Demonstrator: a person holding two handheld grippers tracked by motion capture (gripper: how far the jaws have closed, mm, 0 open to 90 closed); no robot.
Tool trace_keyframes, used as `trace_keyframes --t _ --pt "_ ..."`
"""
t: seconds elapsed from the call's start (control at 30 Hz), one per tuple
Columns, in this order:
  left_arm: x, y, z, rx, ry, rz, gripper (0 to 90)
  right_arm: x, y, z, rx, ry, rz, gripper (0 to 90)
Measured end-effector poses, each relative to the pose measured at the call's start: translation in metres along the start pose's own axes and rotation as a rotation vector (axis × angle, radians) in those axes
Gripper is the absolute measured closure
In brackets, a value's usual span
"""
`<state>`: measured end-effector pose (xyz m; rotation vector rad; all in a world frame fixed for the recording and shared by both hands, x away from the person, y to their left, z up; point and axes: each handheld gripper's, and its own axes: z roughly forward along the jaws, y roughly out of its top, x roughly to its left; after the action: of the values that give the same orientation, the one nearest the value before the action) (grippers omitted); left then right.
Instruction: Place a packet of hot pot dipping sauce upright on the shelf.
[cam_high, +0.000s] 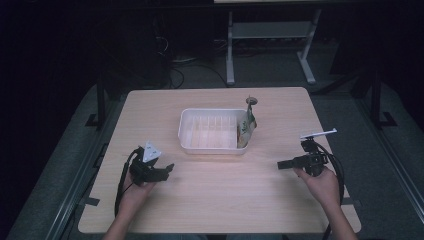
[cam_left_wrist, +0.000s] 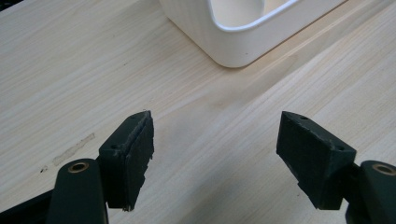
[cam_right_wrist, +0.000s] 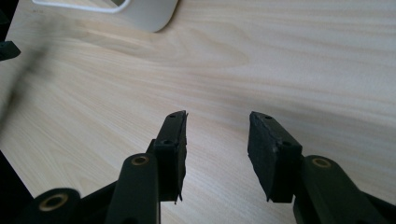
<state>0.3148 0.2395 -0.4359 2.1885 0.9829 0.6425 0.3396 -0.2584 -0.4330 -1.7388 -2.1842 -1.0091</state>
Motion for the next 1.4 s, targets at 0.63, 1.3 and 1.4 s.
trace_keyframes --t 0.63,1.3,1.4 --pt "-0.003 0.0 0.001 -0.002 -0.001 0.008 26.9 -0.004 -0.029 0.003 -0.024 0.013 -0.009 55.3" --pt "-0.004 0.0 0.002 -0.003 -0.009 0.011 26.7 0.005 -0.053 0.005 -0.055 0.0 -0.059 51.1" --pt "-0.004 0.001 0.001 -0.006 -0.011 0.013 26.7 0.009 -0.057 0.003 -0.062 -0.01 -0.078 50.5"
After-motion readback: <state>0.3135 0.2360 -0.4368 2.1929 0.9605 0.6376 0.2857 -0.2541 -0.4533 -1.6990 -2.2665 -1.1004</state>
